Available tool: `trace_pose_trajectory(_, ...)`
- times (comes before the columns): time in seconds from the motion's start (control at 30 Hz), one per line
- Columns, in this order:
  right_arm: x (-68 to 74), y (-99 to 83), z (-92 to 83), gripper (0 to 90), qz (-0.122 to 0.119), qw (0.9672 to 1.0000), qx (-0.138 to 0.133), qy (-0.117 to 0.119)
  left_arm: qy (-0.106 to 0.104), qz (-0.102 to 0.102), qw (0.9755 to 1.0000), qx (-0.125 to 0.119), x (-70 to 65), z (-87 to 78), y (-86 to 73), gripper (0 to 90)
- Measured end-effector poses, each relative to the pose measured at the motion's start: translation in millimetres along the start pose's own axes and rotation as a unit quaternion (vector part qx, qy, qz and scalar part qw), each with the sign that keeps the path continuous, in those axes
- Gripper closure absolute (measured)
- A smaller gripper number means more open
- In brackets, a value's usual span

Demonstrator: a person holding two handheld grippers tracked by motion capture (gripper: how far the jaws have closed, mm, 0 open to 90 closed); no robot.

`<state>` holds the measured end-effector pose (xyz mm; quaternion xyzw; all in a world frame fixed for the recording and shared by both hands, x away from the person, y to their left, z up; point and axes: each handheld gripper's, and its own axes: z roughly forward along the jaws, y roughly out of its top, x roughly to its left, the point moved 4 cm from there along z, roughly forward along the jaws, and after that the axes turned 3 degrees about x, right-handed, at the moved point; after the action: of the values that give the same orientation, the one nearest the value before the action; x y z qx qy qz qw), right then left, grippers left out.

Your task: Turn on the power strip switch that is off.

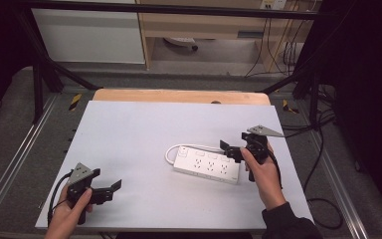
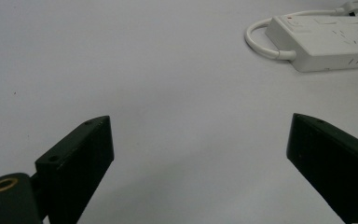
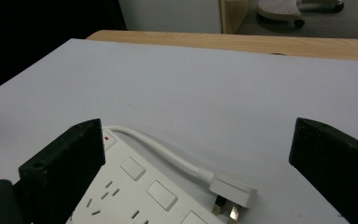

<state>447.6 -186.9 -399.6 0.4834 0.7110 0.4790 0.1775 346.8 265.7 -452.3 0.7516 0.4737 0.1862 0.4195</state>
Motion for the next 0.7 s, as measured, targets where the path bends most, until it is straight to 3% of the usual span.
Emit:
trace_pose_trajectory(0.23,-2.1,2.0,-6.2,4.1,-0.015,0.9993,-0.021,-0.027,0.000,0.001,1.0000,0.000,0.3,-0.6,-0.1,7.3)
trace_pose_trajectory(0.5,-6.7,1.8,-23.9,3.8,-0.017,0.9988,-0.035,-0.030,0.000,0.001,1.0000,0.001,0.2,-0.3,-0.1,7.3)
trace_pose_trajectory(0.7,-13.3,-2.9,-38.2,3.7,-0.021,0.9979,-0.039,-0.046,-0.002,-0.001,1.0000,-0.001,0.1,-0.5,0.2,7.3)
